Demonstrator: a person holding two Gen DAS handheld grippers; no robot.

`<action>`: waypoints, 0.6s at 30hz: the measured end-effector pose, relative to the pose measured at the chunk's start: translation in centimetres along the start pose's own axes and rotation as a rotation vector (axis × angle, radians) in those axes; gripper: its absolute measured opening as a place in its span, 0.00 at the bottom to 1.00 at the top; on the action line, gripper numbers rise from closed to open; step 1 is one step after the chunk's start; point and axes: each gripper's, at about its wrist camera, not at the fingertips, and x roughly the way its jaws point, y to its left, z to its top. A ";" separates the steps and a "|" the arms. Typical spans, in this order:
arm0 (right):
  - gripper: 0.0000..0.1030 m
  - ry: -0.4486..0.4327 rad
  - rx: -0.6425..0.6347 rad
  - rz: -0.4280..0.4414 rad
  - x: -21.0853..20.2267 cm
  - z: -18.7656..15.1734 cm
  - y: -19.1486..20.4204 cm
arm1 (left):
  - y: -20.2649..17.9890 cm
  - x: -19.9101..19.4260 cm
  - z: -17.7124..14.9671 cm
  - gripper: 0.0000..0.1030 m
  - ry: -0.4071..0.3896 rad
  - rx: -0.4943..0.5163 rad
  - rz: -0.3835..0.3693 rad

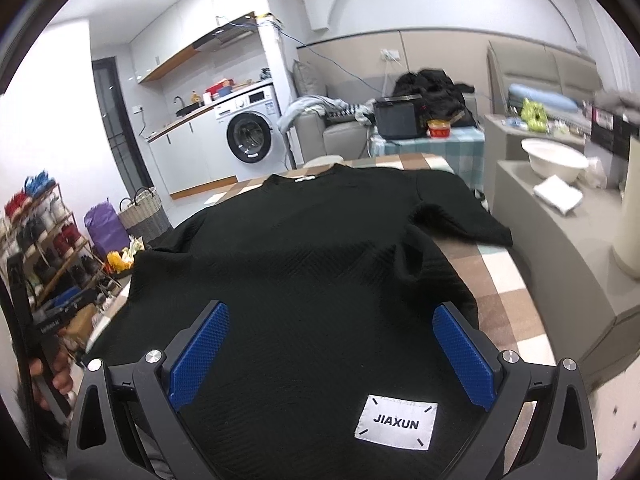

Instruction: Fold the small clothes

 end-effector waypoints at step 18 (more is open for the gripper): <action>0.94 0.076 0.348 -0.019 3.9 4.1 -5.7 | 3.3 8.5 5.0 0.99 0.096 -0.072 -0.005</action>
